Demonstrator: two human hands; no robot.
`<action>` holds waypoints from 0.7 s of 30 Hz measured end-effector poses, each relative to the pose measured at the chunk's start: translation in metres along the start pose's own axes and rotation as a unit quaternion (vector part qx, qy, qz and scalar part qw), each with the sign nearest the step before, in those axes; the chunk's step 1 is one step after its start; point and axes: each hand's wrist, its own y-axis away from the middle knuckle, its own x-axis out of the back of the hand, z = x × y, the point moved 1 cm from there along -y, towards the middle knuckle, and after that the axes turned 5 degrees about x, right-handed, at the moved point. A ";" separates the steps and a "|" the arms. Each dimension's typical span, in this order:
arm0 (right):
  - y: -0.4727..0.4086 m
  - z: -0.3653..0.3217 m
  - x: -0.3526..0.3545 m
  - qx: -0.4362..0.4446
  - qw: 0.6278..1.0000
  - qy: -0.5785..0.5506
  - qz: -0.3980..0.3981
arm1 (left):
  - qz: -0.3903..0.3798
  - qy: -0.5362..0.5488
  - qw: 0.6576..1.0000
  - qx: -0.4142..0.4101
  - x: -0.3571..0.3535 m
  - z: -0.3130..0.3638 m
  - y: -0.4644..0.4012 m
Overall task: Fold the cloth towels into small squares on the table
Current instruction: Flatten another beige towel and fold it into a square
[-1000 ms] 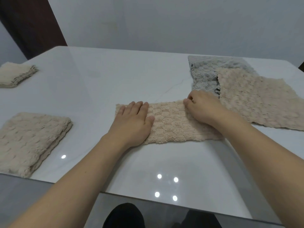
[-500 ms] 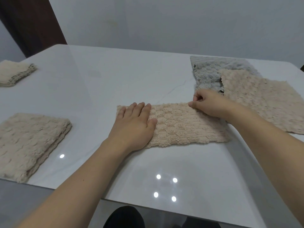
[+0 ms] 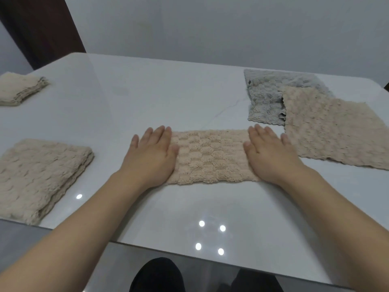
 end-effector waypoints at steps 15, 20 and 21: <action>0.016 0.002 -0.001 -0.024 0.999 0.029 0.005 | -0.004 0.042 0.998 -0.035 0.002 -0.012 0.001; 0.033 -0.049 0.010 -0.014 0.989 0.046 0.143 | 0.028 0.118 0.992 -0.018 0.023 -0.009 -0.010; 0.036 -0.059 0.011 0.002 0.993 0.010 0.119 | 0.029 0.138 0.990 -0.008 0.028 -0.004 -0.008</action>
